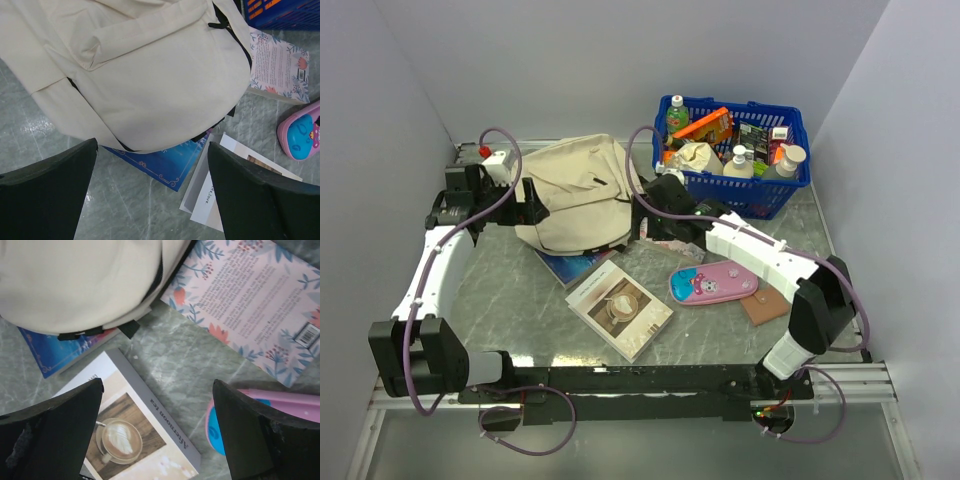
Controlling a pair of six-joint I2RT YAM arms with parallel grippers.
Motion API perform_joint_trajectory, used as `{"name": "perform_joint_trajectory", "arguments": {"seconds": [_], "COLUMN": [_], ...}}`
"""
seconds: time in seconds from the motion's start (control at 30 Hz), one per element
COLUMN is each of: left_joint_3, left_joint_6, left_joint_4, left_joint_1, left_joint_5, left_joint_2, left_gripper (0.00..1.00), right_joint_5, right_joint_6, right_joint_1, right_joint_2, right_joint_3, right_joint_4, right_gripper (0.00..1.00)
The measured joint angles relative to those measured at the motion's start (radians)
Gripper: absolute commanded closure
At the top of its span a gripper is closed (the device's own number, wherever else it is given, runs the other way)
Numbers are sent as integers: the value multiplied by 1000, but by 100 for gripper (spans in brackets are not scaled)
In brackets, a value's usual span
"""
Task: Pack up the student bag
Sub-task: Adjust the student bag at the center of the board.
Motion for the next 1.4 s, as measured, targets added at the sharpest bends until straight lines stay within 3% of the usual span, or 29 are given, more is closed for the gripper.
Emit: {"name": "perform_joint_trajectory", "arguments": {"seconds": [0.47, 0.77, 0.83, 1.03, 1.07, 1.13, 1.17, 1.27, 1.4], "left_joint_3": [0, -1, -7, -18, -18, -23, -27, -40, -42], "left_joint_6": [34, 82, 90, 97, 99, 100, 101, 101, 101], "left_joint_4": [-11, -15, -14, -22, -22, -21, -21, -22, -23], "left_joint_1": [43, 51, 53, 56, 56, 57, 57, 57, 57], "left_joint_5": [27, 37, 39, 40, 40, 39, 39, 39, 39], "left_joint_2": [-19, -66, -67, -67, -67, -68, -69, -69, -69], "left_gripper": [4, 4, 3, 4, 4, 4, 4, 4, 3], "right_joint_5": [-104, -130, -136, -164, -169, -168, -169, -176, -188], "right_joint_6": [71, 149, 166, 195, 198, 196, 195, 191, 172], "right_joint_1": [0, -11, -14, -16, -16, -17, -18, -23, -25], "right_joint_2": [309, 399, 410, 428, 428, 428, 428, 427, 426], "right_joint_3": [115, 116, 116, 114, 112, 106, 105, 108, 132], "right_joint_4": [168, 224, 234, 296, 310, 331, 340, 364, 359], "right_gripper": [5, 8, 13, 42, 55, 66, 79, 99, 100]}}
